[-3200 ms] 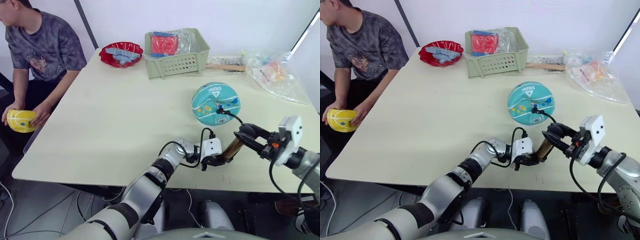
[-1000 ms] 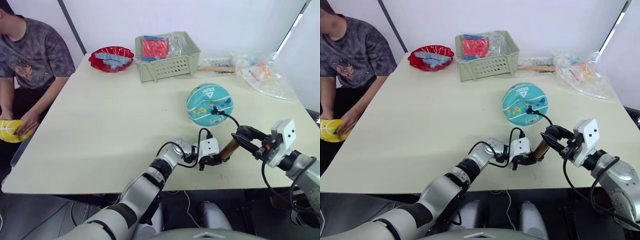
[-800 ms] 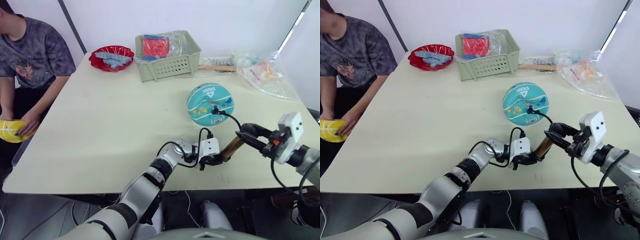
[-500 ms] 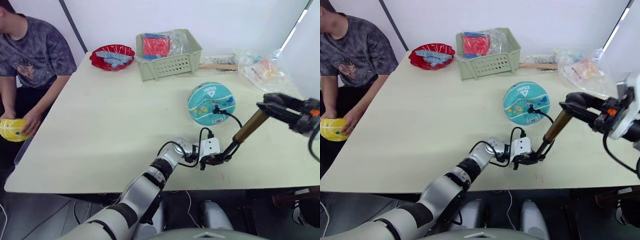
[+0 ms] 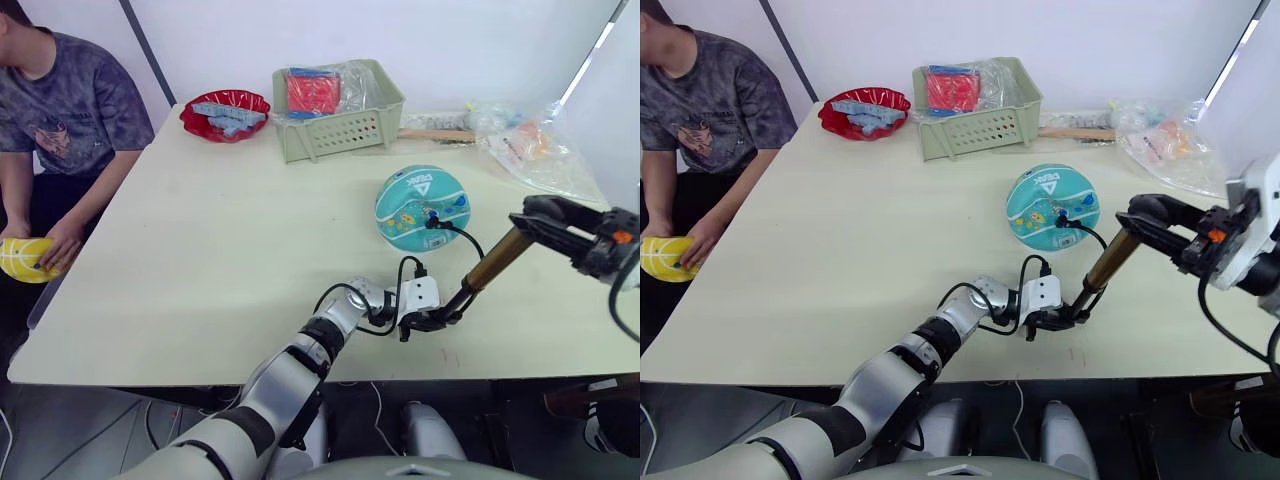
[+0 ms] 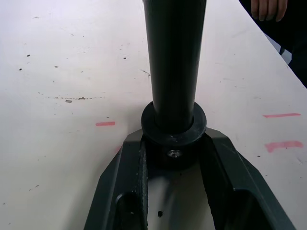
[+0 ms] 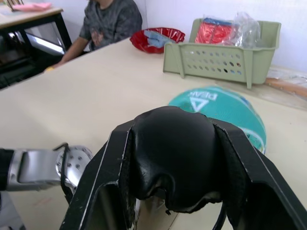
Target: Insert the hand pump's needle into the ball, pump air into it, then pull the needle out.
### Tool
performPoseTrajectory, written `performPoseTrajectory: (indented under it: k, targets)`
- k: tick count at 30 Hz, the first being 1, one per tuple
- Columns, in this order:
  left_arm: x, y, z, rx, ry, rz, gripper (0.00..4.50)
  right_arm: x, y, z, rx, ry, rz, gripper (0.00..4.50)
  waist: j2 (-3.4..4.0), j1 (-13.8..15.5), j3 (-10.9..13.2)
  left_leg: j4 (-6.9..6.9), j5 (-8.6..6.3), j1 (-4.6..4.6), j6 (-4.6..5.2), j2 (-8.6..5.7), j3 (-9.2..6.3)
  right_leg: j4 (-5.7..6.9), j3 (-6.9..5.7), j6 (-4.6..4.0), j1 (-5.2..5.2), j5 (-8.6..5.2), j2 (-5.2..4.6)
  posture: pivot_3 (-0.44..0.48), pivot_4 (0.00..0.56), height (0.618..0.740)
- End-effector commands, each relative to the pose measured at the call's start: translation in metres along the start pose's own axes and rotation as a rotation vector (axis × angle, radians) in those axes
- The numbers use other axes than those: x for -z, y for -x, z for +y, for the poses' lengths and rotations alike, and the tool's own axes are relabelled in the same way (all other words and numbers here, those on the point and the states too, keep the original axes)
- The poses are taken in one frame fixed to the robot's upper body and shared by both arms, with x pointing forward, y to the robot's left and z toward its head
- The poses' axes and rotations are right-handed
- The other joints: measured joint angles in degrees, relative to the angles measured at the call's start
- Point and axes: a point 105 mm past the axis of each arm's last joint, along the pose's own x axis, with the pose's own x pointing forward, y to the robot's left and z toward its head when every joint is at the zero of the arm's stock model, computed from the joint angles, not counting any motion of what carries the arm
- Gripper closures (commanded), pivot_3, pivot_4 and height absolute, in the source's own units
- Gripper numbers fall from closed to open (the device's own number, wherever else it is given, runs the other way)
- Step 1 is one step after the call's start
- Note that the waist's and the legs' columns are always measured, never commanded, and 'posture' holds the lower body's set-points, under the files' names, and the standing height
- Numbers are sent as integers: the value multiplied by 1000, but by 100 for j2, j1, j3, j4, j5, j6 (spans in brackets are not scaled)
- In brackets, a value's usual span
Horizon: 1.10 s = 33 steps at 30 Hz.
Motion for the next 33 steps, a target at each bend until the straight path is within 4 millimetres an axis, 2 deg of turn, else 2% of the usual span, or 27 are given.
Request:
performPoseTrajectory:
  k: [1, 6, 11, 14, 19, 26, 33]
  targets:
    - [36, -3, -25, 96, 63, 134, 3405, 34, -6, -4, 46, -15, 87, 2779, 0, 1, -1, 1, 0, 1, 0, 0, -4, 0, -4, 0, 3, 0, 1, 0, 150, 738]
    - [36, -2, -24, 92, 62, 136, 3405, 78, -11, 3, 59, -32, 147, 2779, -6, 3, -14, 1, 0, 3, 0, 0, -42, -3, -42, -8, 20, -4, 2, 0, 150, 738]
    - [36, -3, -24, 93, 61, 136, 3405, 101, -13, 9, 71, -44, 162, 2779, 4, 6, -27, 0, 0, 6, -1, 1, -63, -4, -63, -17, 30, -8, 1, 0, 150, 738]
    - [37, -3, -25, 94, 60, 136, 3405, 103, -14, 9, 86, -40, 148, 2779, 19, 5, -33, 0, 0, 6, -1, 1, -71, -4, -72, -25, 32, -13, 0, 0, 150, 738]
    - [38, -2, -25, 96, 59, 140, 3405, 74, -13, 9, 54, -10, 78, 2779, 23, 7, -31, 0, 0, 6, -1, 1, -74, -4, -76, -27, 33, -13, 0, 0, 150, 738]
    - [37, -1, -24, 96, 57, 139, 3405, 5, -5, 8, -15, 24, -44, 2779, 70, 9, 2, 0, 0, -6, -1, -1, -75, -12, -78, -28, 31, -14, -5, 0, 150, 738]
    - [36, -3, -26, 106, 52, 135, 3405, -67, 15, -3, -23, 78, -159, 2779, 102, 11, 26, -3, 0, -20, -1, -2, -81, -43, -86, -28, 31, -11, -5, 0, 150, 738]
